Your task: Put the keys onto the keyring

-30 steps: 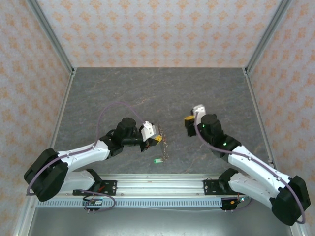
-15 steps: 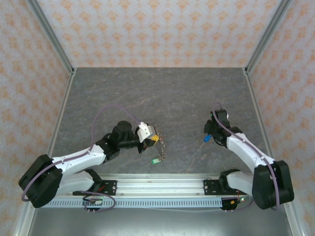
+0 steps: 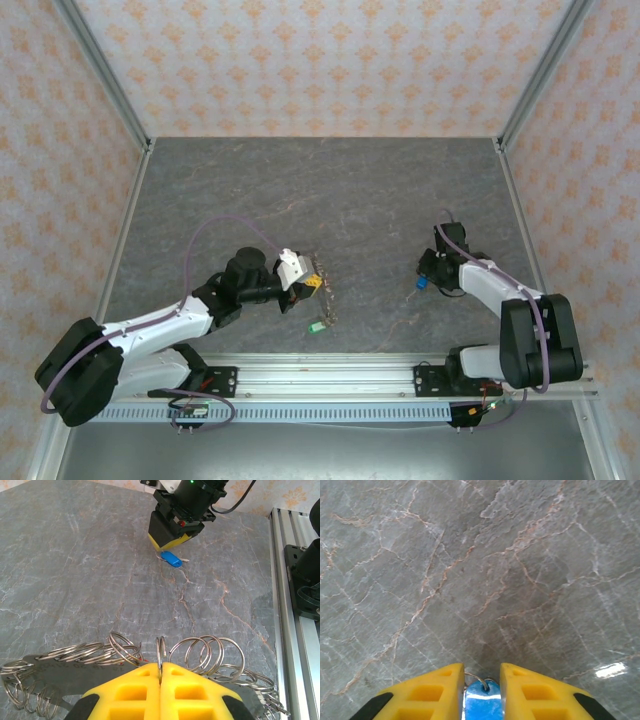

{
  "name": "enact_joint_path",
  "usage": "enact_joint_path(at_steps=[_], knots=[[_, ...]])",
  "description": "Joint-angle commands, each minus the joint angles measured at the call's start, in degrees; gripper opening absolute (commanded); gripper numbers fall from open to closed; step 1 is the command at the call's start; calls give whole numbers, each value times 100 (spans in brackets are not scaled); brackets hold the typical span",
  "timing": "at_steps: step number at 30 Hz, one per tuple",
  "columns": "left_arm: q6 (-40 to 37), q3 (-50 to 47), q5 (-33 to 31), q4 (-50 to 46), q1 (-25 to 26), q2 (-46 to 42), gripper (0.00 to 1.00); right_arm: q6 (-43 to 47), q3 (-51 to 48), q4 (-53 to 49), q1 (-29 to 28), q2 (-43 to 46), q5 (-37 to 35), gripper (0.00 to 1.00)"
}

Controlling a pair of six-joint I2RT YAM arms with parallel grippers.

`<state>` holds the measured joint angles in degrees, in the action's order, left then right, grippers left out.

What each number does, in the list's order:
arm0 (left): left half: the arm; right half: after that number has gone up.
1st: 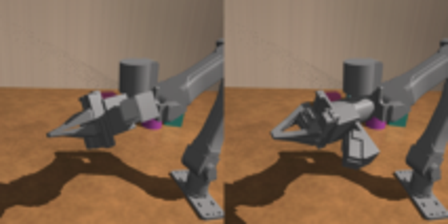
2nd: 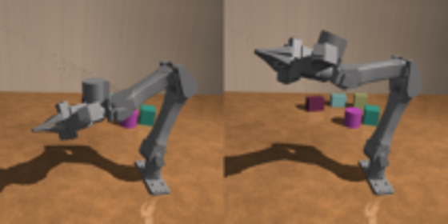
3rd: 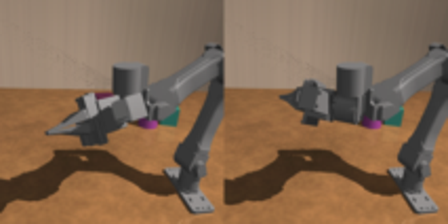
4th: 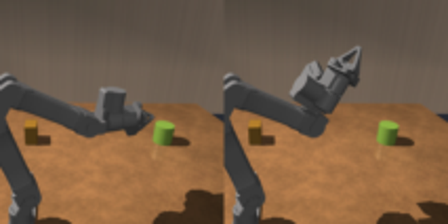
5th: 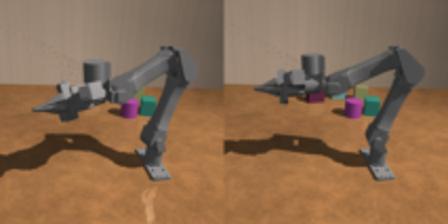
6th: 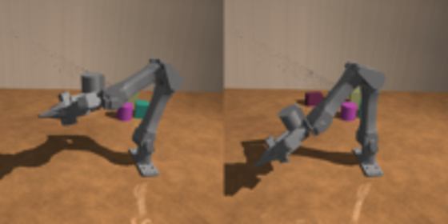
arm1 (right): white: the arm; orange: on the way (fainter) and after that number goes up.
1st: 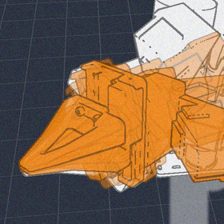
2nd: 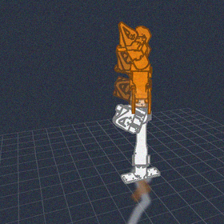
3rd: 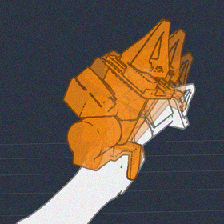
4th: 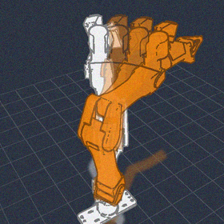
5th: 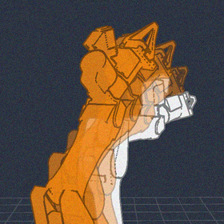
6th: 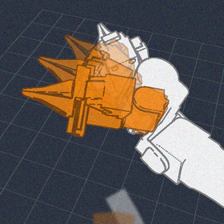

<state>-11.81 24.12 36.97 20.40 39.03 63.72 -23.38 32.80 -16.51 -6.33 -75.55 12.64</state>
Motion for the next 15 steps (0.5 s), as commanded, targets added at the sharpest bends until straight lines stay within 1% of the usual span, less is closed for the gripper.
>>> enact_joint_path(at_steps=[1,8,10,11,13,15], knots=[[74,-29,-32,244,43,-115,0,-11,-44,86,18,-83,151,26],[78,27,26,232,42,-62,0,-4,-97,12,17,-8,337,26],[91,51,34,234,42,-28,0,2,-107,-27,18,-24,379,20],[100,58,38,227,44,-10,0,-5,-103,-71,18,-34,371,18],[118,70,56,227,42,13,0,-24,-55,-242,22,-39,266,17],[135,67,69,240,44,15,0,-14,-47,-319,18,-24,277,15]])
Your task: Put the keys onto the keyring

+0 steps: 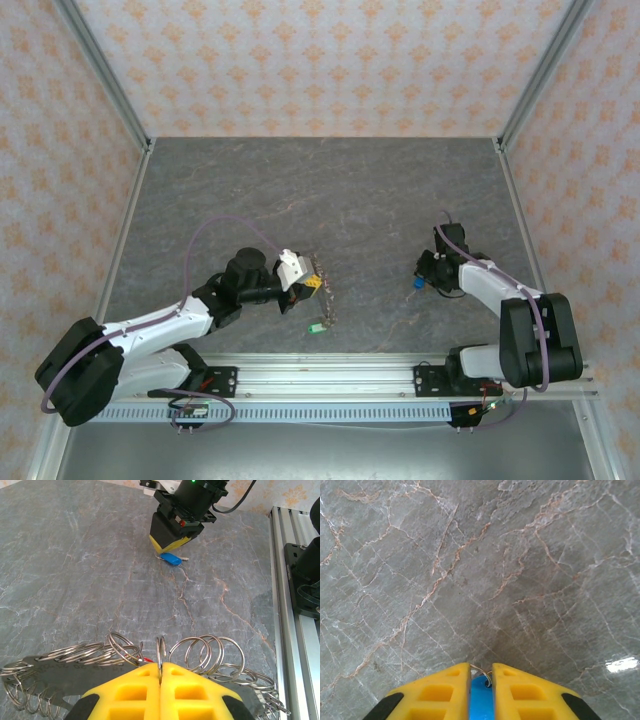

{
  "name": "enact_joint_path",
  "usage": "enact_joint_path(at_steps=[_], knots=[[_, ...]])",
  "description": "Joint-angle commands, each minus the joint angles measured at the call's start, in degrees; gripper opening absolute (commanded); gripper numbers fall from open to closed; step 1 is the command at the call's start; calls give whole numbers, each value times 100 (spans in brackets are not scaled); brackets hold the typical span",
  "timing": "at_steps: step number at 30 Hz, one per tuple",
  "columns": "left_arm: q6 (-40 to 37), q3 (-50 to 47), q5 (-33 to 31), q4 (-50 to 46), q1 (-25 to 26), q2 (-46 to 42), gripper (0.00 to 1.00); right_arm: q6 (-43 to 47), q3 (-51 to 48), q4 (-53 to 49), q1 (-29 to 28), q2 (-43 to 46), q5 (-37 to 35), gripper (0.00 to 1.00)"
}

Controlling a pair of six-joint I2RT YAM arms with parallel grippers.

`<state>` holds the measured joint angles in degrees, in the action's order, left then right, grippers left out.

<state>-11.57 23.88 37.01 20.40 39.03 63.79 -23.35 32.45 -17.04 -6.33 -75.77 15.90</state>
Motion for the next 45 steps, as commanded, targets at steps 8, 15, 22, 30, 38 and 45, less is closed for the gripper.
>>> enact_joint_path(at_steps=[8,15,22,30,38,45], knots=[[152,82,44,212,42,-30,0,-105,-79,-550,-57,313,115,13],[147,56,-1,70,44,-205,0,-459,-124,-906,-159,1309,-446,37],[141,3,-53,-8,39,-400,0,-512,122,-1064,-27,1205,-569,49],[120,-6,-53,-19,44,-413,0,-218,219,-726,-25,308,72,32],[111,47,-6,25,44,-265,0,-61,306,-654,-26,88,72,24],[120,64,8,33,44,-222,0,-22,339,-504,-24,-9,-104,24]])
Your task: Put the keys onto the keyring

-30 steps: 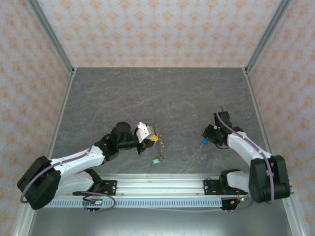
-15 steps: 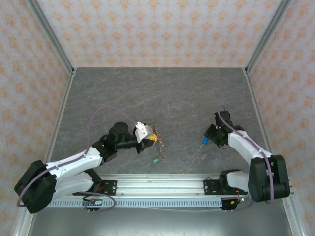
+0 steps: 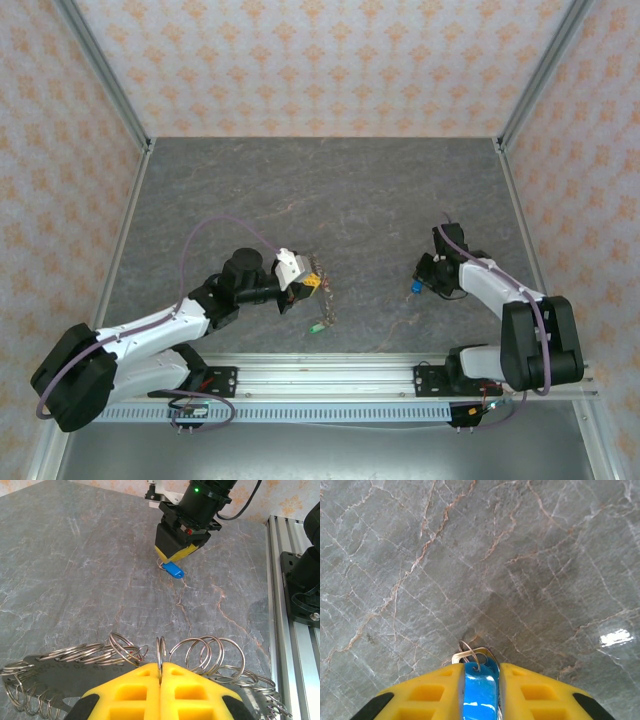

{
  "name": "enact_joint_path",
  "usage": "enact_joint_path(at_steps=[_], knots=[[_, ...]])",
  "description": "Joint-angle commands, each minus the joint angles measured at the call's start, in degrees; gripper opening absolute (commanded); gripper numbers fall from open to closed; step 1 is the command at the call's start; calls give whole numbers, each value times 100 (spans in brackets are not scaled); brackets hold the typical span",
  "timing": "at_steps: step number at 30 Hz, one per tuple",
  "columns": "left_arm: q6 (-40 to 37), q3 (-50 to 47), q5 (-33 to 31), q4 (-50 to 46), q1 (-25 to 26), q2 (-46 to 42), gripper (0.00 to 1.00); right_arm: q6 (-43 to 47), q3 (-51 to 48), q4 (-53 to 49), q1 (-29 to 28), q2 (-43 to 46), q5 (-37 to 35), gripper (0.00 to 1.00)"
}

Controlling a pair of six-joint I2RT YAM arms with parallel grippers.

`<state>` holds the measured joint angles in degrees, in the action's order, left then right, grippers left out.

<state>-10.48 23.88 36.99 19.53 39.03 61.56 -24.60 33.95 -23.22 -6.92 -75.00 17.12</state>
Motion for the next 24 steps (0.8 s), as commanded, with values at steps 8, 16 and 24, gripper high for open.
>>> enact_joint_path(at_steps=[8,16,24], knots=[[23,107,18,121,44,56,0,161,304,265,40,-367,-279,22],[20,121,10,86,43,53,0,184,348,210,40,-499,-245,17],[11,117,10,78,44,66,0,212,272,116,40,-175,-214,13]])
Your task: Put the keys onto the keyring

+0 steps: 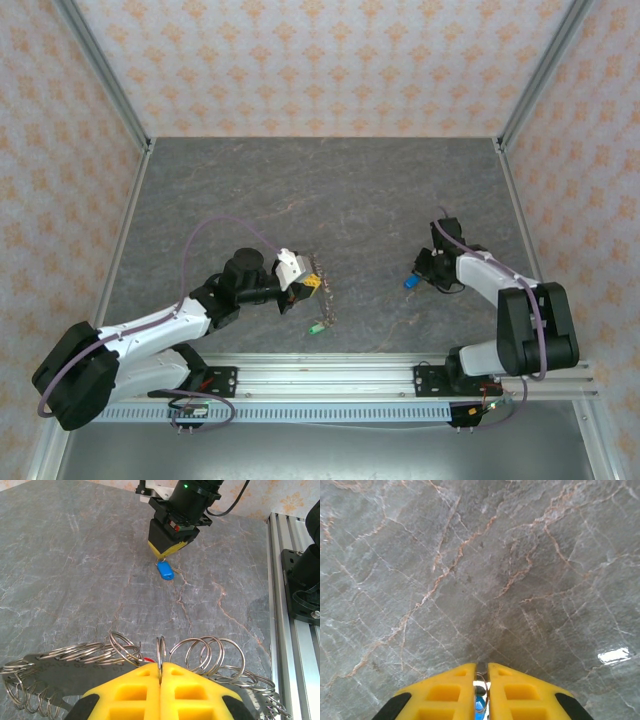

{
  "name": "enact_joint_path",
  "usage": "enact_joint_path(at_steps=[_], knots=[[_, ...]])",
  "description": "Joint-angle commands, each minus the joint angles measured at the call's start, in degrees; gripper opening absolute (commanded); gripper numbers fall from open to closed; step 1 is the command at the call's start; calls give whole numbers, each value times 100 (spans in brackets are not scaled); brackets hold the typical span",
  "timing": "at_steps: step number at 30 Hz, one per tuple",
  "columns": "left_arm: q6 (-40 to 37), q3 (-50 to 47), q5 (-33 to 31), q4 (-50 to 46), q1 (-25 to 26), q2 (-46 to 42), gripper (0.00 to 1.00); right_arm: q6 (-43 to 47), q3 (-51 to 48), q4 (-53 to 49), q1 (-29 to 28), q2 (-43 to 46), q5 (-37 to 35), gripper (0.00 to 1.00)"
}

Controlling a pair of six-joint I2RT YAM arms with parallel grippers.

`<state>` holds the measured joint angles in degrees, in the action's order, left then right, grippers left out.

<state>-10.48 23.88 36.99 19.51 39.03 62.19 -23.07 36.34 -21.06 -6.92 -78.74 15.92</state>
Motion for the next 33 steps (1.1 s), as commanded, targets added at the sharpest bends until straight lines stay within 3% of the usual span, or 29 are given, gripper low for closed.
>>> enact_joint_path(at_steps=[1,14,20,22,33], knots=[[14,130,11,88,44,12,0,43,16,-92,38,232,-85,14],[17,126,22,40,44,-15,0,17,48,-99,38,44,168,17],[2,134,14,17,44,-24,0,29,84,-138,33,-6,201,14],[2,141,10,17,44,-23,0,56,75,-126,33,3,208,7],[10,148,19,-22,44,-9,0,42,49,-149,33,39,216,6]])
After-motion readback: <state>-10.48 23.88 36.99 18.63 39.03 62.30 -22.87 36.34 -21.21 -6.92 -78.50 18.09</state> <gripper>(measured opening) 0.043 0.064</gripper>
